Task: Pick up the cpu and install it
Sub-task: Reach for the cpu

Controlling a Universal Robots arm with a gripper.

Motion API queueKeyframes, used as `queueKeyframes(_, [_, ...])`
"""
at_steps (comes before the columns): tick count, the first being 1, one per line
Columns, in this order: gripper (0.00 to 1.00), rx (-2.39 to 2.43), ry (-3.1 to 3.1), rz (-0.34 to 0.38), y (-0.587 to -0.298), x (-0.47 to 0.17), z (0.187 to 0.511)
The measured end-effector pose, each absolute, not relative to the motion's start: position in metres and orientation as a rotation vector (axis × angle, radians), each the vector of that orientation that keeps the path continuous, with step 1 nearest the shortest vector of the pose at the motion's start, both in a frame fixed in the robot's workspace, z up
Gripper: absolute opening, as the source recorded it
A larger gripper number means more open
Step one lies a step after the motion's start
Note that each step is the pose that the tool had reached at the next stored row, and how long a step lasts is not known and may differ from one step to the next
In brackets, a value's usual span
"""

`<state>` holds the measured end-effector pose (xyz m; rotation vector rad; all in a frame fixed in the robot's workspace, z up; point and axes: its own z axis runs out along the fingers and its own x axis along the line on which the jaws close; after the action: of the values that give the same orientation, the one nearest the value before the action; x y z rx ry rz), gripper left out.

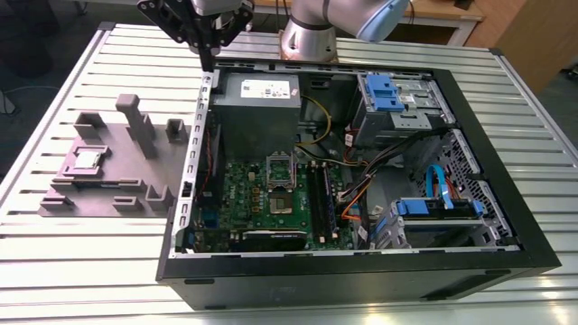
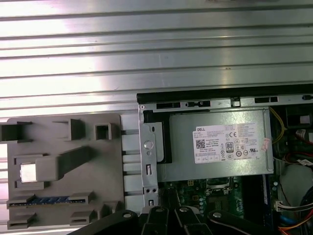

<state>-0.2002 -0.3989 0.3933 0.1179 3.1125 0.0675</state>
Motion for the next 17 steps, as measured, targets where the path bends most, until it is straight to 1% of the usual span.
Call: queueKeyframes(17, [0.11,0.118,3.113,0.068,-0.3989,-0.2069,0.3933])
